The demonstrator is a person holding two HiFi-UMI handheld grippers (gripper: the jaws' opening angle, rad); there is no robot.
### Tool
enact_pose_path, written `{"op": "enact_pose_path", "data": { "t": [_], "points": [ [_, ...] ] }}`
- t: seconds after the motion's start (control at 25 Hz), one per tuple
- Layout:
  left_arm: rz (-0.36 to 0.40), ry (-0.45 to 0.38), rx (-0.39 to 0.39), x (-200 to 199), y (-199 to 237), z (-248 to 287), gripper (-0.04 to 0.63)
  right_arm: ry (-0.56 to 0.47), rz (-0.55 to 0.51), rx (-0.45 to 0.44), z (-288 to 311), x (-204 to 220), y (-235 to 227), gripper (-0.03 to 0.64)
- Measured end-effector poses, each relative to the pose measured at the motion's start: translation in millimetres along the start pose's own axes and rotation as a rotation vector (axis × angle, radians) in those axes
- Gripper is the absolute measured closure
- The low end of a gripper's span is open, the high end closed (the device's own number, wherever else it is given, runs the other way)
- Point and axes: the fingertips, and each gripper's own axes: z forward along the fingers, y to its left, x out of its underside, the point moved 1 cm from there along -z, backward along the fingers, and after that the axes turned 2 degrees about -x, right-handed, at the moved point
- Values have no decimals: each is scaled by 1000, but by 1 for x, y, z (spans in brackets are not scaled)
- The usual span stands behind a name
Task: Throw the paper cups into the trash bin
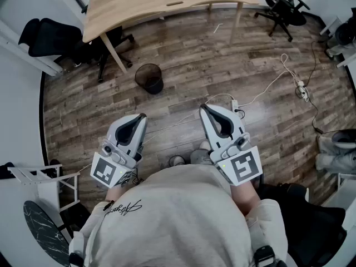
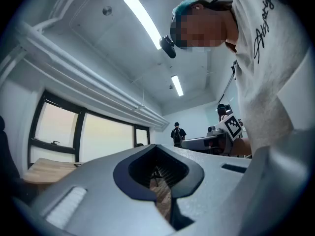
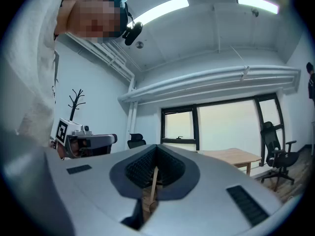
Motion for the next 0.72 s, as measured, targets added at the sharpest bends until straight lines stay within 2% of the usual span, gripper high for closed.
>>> {"op": "enact_pose_path", "data": {
  "t": [0.16,0.4,0.56,0.72],
  "points": [
    [43,18,-1,4,-5,4,592,9,15,-10,-4,2,-7,609],
    [15,23,-23,8,-11,21,592,-15,11,-12,-9,2,-27,609],
    [24,16,-38,9,-15,35,592,4,48,-9,-17,9,-43,609],
    [31,19,-49,16,-18,52,592,-87,-6,10,-24,-5,-71,609]
  ]
}}
